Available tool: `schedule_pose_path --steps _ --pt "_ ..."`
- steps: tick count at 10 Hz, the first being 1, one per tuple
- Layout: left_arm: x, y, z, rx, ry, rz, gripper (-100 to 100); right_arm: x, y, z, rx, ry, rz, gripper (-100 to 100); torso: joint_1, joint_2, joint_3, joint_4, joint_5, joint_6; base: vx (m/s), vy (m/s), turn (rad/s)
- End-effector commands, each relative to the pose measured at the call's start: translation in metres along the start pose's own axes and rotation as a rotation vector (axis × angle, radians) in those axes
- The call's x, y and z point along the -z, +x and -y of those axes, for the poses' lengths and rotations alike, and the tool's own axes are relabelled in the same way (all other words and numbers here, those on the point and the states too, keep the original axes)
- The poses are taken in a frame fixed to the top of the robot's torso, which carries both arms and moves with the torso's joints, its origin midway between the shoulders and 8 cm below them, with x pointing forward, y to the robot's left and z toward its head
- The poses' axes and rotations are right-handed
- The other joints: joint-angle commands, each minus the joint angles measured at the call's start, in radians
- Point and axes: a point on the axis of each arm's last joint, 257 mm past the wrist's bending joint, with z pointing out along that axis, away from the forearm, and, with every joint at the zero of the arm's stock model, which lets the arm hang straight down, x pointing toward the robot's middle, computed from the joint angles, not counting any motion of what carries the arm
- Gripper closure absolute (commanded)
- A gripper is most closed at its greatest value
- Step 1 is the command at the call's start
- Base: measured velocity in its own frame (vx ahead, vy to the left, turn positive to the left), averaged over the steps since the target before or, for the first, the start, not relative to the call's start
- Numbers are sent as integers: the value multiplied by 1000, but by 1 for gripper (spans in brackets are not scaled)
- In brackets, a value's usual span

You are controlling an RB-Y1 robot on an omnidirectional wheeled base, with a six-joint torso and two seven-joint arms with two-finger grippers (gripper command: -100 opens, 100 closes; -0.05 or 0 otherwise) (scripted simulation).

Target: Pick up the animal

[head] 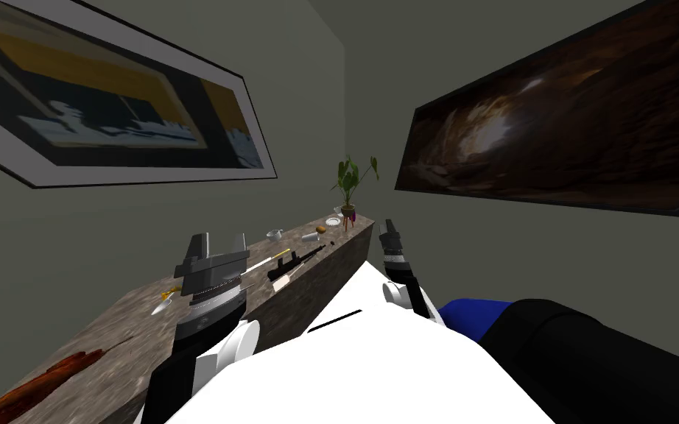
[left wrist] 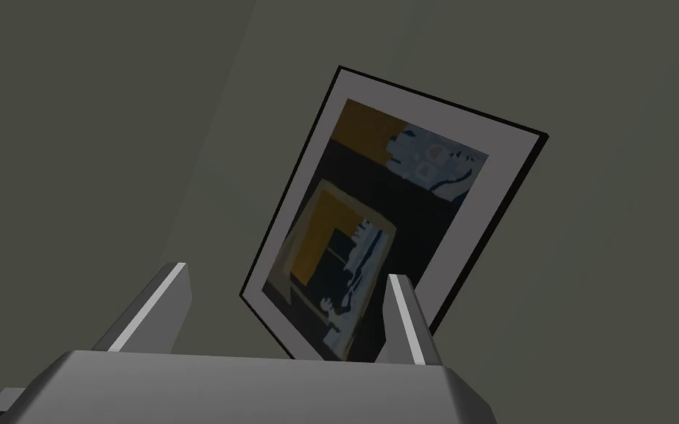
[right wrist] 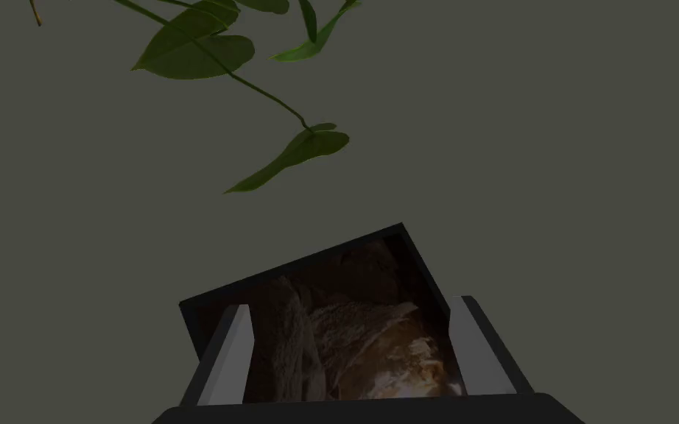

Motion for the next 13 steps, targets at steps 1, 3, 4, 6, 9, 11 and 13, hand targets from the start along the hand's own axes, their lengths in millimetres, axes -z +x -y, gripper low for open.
schedule_pose_path --steps 1,3,4,6,9,11,13 --pt "0 0 0 0 0 0 0 1 2 4 17 5 -28 -100 0 0 0 0 0 0 -11 3 23" --pt "0 0 0 0 0 0 0 3 3 14 49 18 -79 -100 0 2 1 0 0 0 -37 1 44" --pt "0 0 0 0 0 0 0 5 4 21 66 29 -104 -100 -1 2 1 1 0 0 -44 -4 69" --pt "0 0 0 0 0 0 0 7 5 30 92 41 -142 -100 0 3 2 1 0 0 -32 5 55" --pt "0 0 0 0 0 0 0 12 4 49 146 71 -214 -100 0 2 1 0 0 0 -25 10 85" --pt "0 0 0 0 0 0 0 16 3 61 178 90 -254 -100 0 1 1 0 0 0 -19 13 72" --pt "0 0 0 0 0 0 0 21 2 73 212 110 -296 -100 0 1 1 0 0 0 -16 16 89"
